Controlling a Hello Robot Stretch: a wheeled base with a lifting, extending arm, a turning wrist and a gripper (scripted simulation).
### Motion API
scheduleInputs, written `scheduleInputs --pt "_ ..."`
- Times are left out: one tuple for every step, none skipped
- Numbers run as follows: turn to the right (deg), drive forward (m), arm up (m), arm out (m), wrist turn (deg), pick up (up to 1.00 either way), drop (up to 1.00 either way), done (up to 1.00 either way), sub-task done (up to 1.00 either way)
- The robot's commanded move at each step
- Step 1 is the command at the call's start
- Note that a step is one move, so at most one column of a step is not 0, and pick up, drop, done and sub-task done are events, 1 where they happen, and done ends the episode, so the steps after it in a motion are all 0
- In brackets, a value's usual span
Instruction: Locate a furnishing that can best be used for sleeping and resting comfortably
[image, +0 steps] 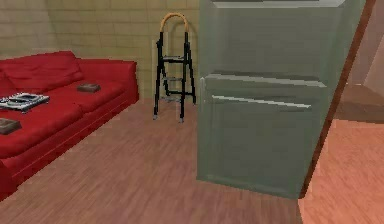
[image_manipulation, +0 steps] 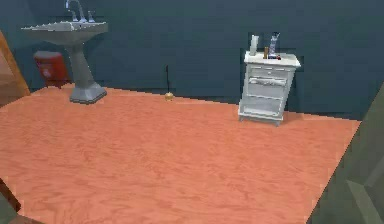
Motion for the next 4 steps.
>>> scheduleInputs --pt "9.0 0.00 0.00 0.00 0.0 0.00 0.00 0.00 0.00" --pt "0.0 0.10 0.00 0.00 0.0 0.00 0.00 0.00 0.00" --pt "-45.0 0.00 0.00 0.00 0.0 0.00 0.00 0.00 0.00" --pt "-33.0 0.00 0.00 0.00 0.0 0.00 0.00 0.00 0.00"
